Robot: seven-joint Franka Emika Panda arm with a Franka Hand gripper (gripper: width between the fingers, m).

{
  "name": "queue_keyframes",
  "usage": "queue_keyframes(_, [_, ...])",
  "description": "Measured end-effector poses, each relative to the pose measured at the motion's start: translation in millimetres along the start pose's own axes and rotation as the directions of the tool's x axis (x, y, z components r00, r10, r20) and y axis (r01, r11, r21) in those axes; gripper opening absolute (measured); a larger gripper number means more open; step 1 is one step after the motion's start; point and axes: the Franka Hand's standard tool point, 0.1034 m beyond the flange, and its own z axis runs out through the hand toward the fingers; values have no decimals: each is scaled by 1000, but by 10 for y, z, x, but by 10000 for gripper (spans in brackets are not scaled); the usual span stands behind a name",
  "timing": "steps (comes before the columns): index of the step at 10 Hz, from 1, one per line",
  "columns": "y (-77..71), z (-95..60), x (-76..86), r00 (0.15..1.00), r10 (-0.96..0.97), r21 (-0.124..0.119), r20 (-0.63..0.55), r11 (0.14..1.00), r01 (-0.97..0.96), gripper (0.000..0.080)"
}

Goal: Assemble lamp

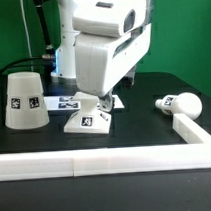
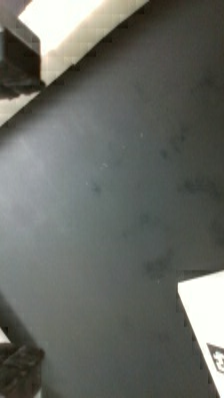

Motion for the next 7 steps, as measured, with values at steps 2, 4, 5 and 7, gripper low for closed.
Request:
queue_keyframes(2, [4, -1, 2, 1000, 0, 0, -1, 1000, 0, 699])
queue_keyframes(4, [4, 1, 0, 1000, -1, -1, 0, 1000, 1, 699])
queue_keyframes(5, [4, 4, -7, 1000, 0, -1, 0, 1000, 0, 699])
queue_keyframes(7, [-53, -24, -288, 1000, 12, -38, -19, 999, -12, 699])
